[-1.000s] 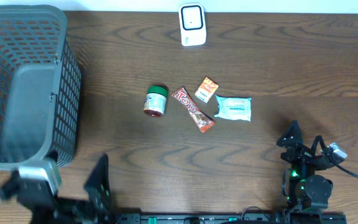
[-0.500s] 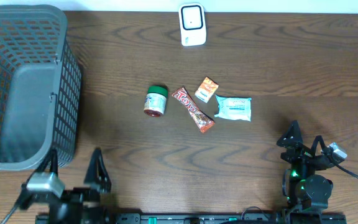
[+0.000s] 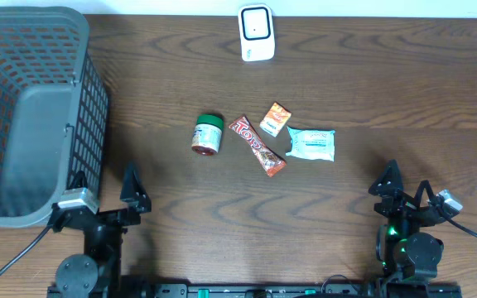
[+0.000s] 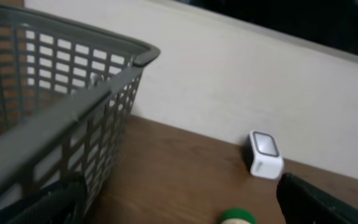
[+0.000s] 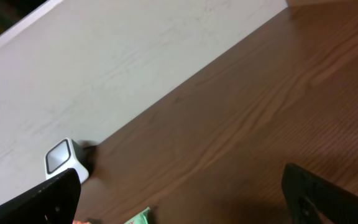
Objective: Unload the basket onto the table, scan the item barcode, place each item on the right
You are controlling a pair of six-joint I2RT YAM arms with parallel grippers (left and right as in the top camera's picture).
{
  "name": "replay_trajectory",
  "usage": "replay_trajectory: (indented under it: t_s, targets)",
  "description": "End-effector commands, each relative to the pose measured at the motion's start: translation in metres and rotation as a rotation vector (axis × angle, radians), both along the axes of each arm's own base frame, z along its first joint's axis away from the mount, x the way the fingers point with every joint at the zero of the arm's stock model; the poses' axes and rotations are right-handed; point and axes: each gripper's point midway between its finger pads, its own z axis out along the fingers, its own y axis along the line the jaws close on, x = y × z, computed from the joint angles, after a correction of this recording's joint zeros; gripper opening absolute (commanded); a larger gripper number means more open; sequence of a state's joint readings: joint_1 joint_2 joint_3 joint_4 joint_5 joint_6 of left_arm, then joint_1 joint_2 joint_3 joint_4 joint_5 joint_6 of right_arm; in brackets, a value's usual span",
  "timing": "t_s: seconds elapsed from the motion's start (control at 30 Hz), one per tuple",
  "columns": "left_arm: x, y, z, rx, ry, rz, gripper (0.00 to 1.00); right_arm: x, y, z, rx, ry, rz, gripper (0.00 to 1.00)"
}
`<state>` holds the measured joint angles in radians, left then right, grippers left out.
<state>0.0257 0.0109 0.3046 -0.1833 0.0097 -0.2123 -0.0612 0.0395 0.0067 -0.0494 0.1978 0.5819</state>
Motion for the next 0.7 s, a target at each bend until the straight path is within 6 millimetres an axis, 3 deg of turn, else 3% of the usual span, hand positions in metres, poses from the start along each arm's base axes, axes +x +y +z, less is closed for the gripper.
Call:
replay_trajectory:
  t_s: [0.0,0.67]
  targets:
    - [0.006,0.008,-0.019,0.028,0.018,0.049,0.98,0.0,0.002,-0.001,0.005,0.004,0.006,0.99]
    - [0.025,0.005,-0.111,0.101,0.178,0.026,0.98,0.0,0.002,-0.001,0.005,0.004,0.006,0.99]
